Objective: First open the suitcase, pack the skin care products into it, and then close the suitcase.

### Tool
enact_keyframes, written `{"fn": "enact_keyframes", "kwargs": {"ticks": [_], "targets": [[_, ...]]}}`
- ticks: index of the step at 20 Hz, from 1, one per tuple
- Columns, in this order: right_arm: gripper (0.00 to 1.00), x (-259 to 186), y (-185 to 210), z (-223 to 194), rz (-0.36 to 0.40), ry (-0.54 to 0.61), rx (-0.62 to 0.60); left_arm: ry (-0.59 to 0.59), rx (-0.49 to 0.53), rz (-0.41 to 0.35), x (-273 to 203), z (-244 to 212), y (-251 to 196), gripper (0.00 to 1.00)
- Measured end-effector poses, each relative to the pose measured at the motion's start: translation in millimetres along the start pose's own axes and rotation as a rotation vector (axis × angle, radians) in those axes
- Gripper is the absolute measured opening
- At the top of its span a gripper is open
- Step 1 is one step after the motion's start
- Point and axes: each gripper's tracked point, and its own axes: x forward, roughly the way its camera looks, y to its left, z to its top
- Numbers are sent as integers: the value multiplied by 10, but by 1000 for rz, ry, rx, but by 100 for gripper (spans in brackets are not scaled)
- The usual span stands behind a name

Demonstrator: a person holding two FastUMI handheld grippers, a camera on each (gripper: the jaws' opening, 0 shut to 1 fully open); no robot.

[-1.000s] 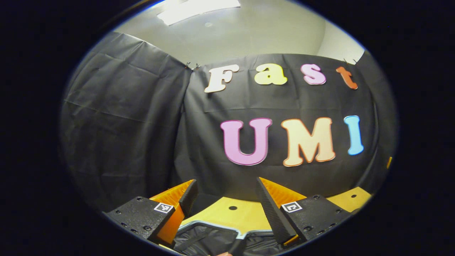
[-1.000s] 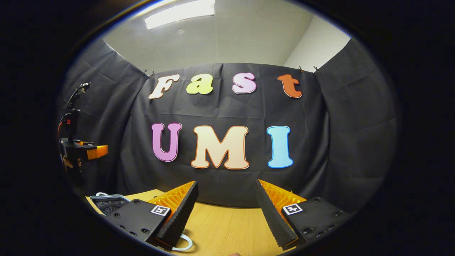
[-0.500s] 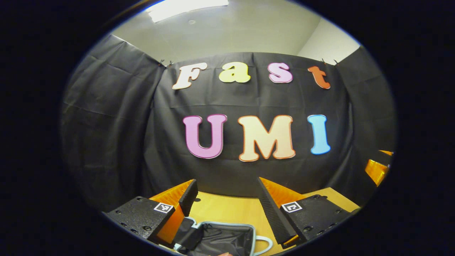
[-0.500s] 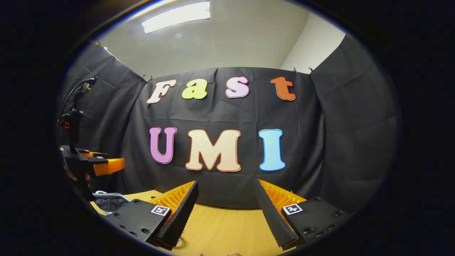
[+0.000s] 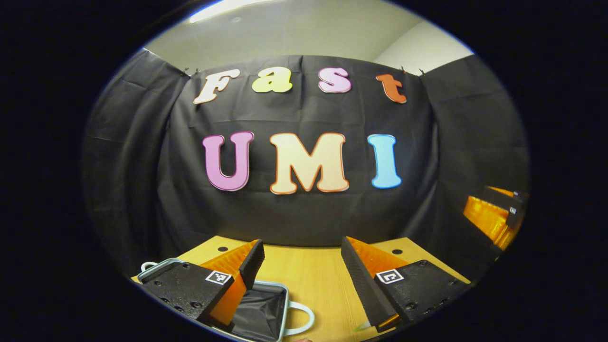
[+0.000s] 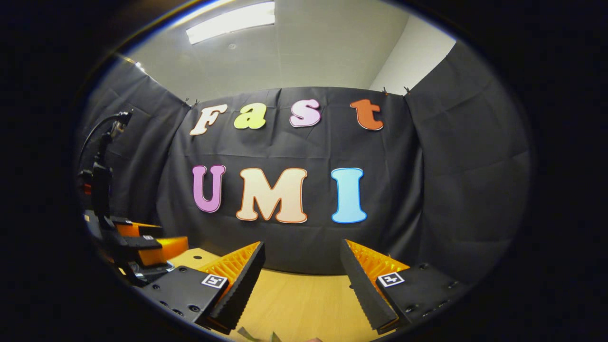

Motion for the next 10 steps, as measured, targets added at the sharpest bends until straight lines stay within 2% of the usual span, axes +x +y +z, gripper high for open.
{"fn": "enact_keyframes", "kwargs": {"ticks": [10], "targets": [[99, -102, -314, -220, -12, 47, -15, 255, 16, -125, -101, -1157, -797, 95]]}}
